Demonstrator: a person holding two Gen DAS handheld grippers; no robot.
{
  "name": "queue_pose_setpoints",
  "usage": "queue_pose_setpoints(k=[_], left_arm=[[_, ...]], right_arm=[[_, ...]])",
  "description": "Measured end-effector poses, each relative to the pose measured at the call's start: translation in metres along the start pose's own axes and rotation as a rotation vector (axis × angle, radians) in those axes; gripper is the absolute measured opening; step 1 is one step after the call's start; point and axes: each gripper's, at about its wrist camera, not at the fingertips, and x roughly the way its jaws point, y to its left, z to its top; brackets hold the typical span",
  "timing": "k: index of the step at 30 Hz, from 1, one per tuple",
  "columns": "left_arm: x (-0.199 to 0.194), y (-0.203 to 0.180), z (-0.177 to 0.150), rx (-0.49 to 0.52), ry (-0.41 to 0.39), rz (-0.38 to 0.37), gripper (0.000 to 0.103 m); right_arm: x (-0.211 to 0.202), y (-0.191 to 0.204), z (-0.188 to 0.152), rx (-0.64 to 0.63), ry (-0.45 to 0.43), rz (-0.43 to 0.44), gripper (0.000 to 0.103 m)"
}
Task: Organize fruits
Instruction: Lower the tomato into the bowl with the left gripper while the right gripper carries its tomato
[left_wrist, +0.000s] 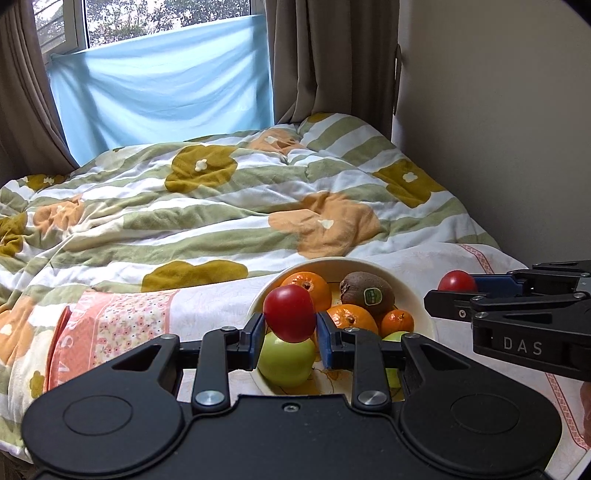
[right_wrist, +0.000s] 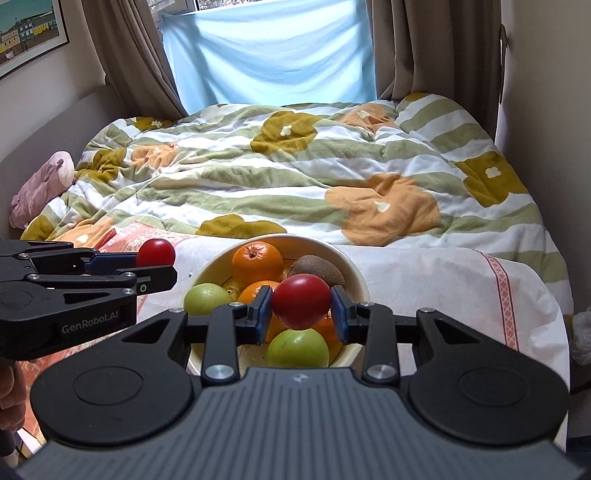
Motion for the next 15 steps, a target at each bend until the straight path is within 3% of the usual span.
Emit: queue_pose_setpoints(k=[9, 15], left_arm=[[0.06, 0.004, 0.009, -0.003, 0.089, 0.031, 0.033], [0.076, 0.006, 0.013, -0.008, 0.114, 0.044, 0.033]], right_arm=[[0.051, -0.018, 0.004, -0.012, 0.078, 0.047, 0.049], [0.064, -0.023, 0.004, -0.011, 0.097, 0.069, 0.049]])
